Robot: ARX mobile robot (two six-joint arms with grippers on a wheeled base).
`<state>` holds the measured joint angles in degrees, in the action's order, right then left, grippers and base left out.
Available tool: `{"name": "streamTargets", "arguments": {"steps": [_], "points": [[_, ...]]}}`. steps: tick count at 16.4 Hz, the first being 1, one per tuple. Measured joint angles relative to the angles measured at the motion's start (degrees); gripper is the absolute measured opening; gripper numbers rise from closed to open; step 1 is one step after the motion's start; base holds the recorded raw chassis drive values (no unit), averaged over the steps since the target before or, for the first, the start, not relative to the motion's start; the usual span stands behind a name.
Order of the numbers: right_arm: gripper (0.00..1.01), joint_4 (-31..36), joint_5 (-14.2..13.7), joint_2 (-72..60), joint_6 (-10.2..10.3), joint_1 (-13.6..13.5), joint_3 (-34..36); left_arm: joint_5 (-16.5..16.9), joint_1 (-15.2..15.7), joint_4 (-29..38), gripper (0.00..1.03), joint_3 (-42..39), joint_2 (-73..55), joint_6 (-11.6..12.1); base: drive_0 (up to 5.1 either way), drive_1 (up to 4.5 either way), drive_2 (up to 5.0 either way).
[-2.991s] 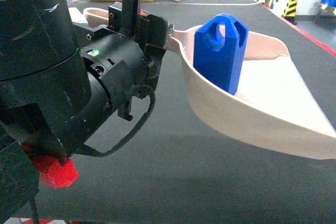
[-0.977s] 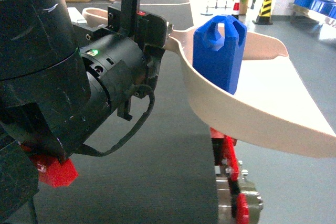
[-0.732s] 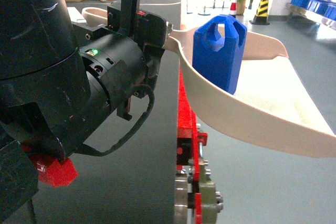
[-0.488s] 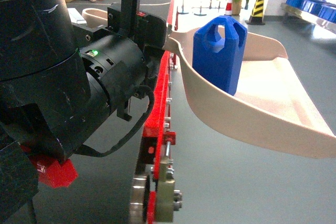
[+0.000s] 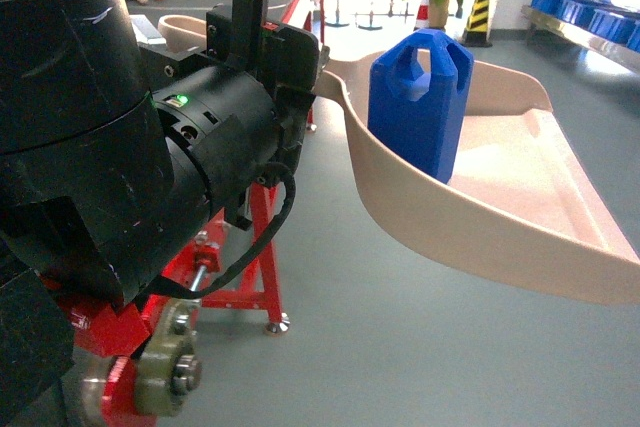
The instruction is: Place part in tray to right shelf
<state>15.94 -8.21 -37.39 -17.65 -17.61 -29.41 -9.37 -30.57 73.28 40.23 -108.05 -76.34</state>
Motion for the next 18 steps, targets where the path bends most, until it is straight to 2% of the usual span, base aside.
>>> {"name": "streamTargets", "arguments": {"steps": [17, 18], "points": [[0.98, 0.0, 0.0, 0.0, 0.0, 0.0, 0.0, 0.0, -0.2, 0.0, 0.18, 0.0, 0.0, 0.0, 5.1, -2.37, -2.4], [0.98, 0.0, -0.7, 0.0, 0.0, 0.3, 0.0, 0.5, -0.8, 0.0, 0.18, 0.0, 0.0, 0.0, 5.1, -2.38, -2.4]]}}
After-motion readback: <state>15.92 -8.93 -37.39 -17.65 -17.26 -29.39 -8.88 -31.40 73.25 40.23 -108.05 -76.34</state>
